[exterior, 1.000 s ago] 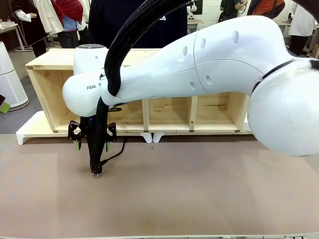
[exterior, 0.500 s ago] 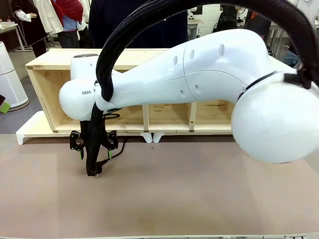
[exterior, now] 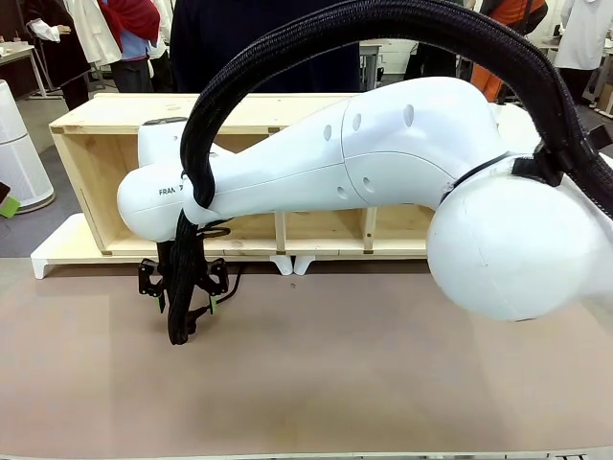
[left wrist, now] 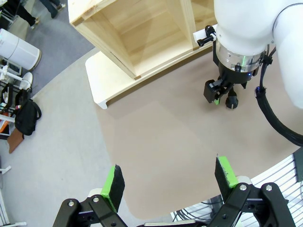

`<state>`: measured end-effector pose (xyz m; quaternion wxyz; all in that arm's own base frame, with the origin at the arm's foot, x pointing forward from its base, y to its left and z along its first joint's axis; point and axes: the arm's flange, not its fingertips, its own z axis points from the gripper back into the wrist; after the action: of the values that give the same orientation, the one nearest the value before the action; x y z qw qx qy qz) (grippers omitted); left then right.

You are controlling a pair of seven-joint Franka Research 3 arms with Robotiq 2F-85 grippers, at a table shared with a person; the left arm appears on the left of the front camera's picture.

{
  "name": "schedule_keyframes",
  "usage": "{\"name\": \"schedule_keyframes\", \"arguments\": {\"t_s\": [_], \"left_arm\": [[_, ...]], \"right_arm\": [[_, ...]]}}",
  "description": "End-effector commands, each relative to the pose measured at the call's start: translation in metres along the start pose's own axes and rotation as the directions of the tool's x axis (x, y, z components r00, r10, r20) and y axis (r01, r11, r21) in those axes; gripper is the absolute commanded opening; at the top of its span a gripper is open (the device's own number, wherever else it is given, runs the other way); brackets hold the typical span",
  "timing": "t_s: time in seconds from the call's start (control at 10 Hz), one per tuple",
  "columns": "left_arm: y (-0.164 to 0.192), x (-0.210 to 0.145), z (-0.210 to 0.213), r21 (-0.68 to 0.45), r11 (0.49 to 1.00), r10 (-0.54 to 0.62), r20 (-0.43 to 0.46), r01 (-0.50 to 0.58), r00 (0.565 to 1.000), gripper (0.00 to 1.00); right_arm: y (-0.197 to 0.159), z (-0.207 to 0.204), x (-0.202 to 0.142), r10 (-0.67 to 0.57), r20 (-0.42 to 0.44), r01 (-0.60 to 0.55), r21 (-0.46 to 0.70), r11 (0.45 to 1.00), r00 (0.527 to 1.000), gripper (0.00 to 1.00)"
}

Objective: Perform cable management.
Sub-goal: When the cord part of the Power Cable appears at the lower middle area of the table and stops, grasp the cord part of the Power Cable.

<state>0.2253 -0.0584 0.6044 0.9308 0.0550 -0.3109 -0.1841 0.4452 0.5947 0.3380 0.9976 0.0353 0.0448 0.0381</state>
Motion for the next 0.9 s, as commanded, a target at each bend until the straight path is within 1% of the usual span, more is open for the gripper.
{"name": "schedule_keyframes", "arguments": {"t_s": [0.0,0.4,0.7,0.8], "left_arm": [[0.001,0.000,0.000,-0.004,1.000,0.001,0.002,-0.001,1.000,1.00],[0.001,0.000,0.000,-0.004,1.000,0.001,0.002,-0.001,1.000,1.00],[0.001,0.000,0.000,-0.004,1.000,0.001,0.002,-0.001,1.000,1.00],[0.001,0.000,0.000,-0.004,1.000,0.001,0.002,-0.001,1.000,1.00]], "right_arm": [[0.007,-0.002,0.009,-0.036,0.022,0.037,-0.020,0.999,0.999,1.00],[0.006,-0.014,0.020,-0.045,0.029,0.045,-0.018,0.999,0.999,1.00],[0.007,-0.014,0.022,-0.048,0.038,0.049,-0.031,0.998,0.998,1.00],[0.007,-0.014,0.021,-0.043,0.035,0.045,-0.060,0.997,0.998,0.88]]}}
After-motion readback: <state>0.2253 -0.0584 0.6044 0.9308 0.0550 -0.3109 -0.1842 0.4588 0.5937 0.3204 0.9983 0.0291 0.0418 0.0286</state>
